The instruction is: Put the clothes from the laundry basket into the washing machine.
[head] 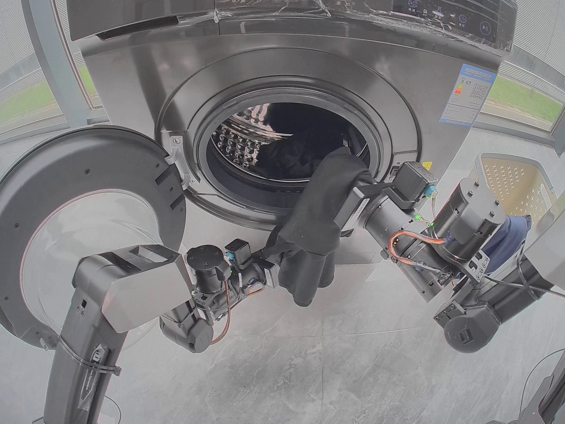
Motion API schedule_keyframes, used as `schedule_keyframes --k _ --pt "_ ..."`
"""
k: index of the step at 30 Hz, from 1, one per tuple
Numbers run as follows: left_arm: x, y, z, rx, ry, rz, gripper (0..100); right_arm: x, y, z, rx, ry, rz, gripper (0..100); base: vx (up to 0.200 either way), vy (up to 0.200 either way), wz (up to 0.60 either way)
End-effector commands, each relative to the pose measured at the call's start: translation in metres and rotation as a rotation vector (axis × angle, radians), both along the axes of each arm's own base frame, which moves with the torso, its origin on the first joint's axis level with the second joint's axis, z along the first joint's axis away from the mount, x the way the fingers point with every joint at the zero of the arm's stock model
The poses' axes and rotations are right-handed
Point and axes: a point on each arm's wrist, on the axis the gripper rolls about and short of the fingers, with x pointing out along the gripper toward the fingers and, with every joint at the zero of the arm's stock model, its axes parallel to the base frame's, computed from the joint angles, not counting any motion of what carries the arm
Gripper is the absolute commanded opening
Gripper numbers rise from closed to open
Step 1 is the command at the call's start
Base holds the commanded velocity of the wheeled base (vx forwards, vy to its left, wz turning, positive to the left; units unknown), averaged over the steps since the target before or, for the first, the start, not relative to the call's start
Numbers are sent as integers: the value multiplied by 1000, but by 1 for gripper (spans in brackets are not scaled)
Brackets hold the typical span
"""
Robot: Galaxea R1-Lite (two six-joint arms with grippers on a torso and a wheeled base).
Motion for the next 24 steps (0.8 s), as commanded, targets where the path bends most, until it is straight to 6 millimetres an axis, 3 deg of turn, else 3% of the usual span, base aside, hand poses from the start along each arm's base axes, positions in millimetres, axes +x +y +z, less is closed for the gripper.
schedule_keyframes --k 1,6,12,13,18,24 --pt "-21 13 41 -9 -20 1 0 8 -9 -1 -1 7 -36 0 0 0 0" --pt "-45 22 56 9 1 -9 0 12 -15 0 11 9 -52 0 0 0 0" --pt "-58 28 80 -9 -30 -7 0 11 -23 -2 7 20 -68 0 0 0 0" --pt "-64 32 96 -27 -53 -6 0 10 -29 -9 -14 46 -77 0 0 0 0" --pt "-90 44 132 -58 -109 -11 0 8 -41 -26 -53 102 -103 0 0 0 0" --pt "-125 62 157 -81 -127 -21 0 5 -46 -38 -71 151 -109 0 0 0 0"
